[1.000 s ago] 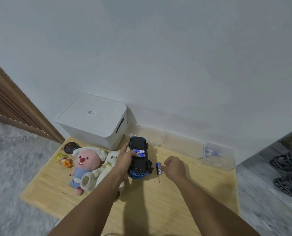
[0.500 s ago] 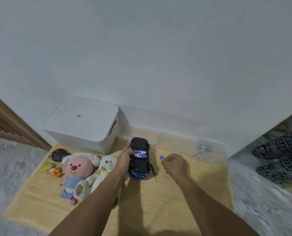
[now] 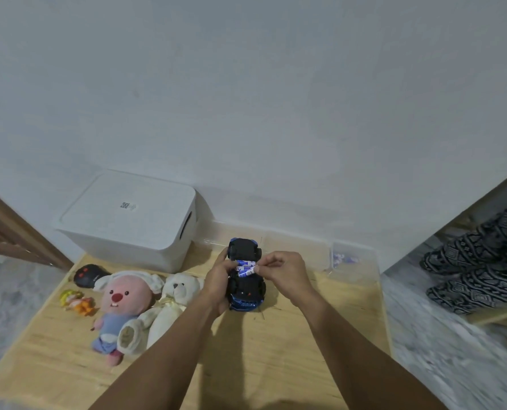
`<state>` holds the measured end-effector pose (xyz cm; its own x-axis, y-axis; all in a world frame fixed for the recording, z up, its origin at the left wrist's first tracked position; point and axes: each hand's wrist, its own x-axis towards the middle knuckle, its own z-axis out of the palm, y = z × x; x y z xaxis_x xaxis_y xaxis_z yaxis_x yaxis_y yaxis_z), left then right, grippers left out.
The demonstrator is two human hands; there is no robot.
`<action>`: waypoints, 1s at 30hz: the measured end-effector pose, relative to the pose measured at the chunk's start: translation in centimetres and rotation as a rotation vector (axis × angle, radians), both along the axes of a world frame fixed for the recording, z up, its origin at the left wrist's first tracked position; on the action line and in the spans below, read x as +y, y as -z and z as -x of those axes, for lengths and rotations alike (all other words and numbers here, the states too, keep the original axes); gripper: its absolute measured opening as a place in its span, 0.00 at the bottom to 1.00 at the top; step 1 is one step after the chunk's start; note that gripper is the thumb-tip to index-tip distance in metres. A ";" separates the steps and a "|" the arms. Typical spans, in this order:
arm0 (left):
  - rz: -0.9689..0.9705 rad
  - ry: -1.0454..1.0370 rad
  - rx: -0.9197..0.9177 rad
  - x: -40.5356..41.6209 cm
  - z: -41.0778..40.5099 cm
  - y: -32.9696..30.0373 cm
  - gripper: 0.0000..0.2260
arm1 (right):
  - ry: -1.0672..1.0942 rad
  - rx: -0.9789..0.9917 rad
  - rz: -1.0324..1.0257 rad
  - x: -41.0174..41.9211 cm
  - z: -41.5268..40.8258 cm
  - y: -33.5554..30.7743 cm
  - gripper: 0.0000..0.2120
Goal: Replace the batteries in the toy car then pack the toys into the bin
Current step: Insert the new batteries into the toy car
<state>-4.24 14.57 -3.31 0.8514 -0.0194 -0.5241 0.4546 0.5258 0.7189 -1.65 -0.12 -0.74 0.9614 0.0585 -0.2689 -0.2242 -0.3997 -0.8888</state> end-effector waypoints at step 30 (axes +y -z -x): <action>-0.130 -0.134 0.055 2.3 1.0 0.7 0.26 | -0.583 -0.749 0.801 2.0 4.2 1.9 0.23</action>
<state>-5.24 16.82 -3.96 0.8121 0.1634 -0.5602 0.4269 0.4883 0.7612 -5.90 1.90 -2.64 0.7789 0.6014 0.1779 0.6266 -0.7579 -0.1814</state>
